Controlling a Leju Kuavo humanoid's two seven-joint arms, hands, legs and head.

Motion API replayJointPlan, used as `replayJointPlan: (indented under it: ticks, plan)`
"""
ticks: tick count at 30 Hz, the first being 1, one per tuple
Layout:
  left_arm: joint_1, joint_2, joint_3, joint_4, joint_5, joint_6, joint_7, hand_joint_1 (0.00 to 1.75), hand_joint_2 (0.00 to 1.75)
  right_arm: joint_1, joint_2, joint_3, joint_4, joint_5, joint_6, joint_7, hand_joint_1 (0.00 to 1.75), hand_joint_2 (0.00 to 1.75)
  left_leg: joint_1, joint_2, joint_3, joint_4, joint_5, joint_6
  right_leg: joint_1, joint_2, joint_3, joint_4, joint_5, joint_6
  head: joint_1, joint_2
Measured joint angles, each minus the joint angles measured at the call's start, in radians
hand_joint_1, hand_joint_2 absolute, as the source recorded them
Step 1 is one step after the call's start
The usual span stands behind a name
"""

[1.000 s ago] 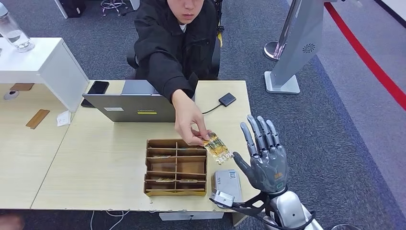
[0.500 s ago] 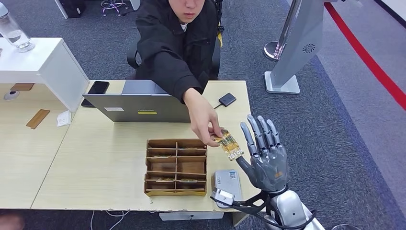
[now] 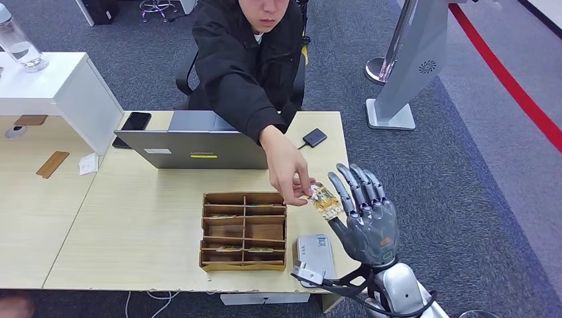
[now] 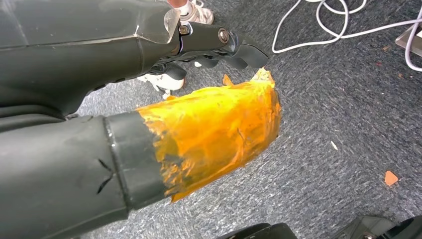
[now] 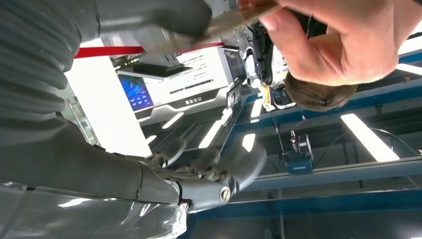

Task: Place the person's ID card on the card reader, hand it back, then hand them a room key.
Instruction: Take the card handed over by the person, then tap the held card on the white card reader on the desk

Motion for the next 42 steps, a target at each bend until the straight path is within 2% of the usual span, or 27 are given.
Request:
replayJointPlan:
  ticks: [8,30,38,42]
  plan:
    - [0.000,0.000,0.000,0.000,-0.004,0.000,0.000,0.00,0.00,-0.001,0.000,0.004,-0.001,-0.035,0.000,-0.034,1.75,1.75,0.000,0.000,0.000,0.000,0.000,0.000,0.000,0.000,0.000,0.000,0.000,0.000,0.000,0.000]
    - [0.000,0.000,0.000,0.000,-0.006,0.000,0.000,0.00,0.00,-0.001,0.000,0.008,-0.004,-0.044,0.000,-0.045,1.75,1.75,0.000,0.000,0.000,0.000,0.000,0.000,0.000,0.000,0.000,0.000,0.000,0.000,0.000,0.000]
    - [0.000,0.000,0.000,0.000,-0.011,0.000,0.000,0.00,0.00,0.002,0.004,0.008,-0.021,-0.096,0.000,-0.103,1.75,1.75,0.000,0.000,0.000,0.000,0.000,0.000,0.000,0.000,0.000,0.000,0.000,0.000,0.000,0.000]
    - [0.000,0.000,0.001,0.000,-0.009,0.001,-0.001,0.00,0.00,0.006,0.007,0.012,-0.031,-0.167,0.000,-0.128,1.75,1.75,0.000,0.000,0.000,0.000,0.000,0.000,0.000,0.000,0.000,0.000,0.000,0.000,0.000,0.000]
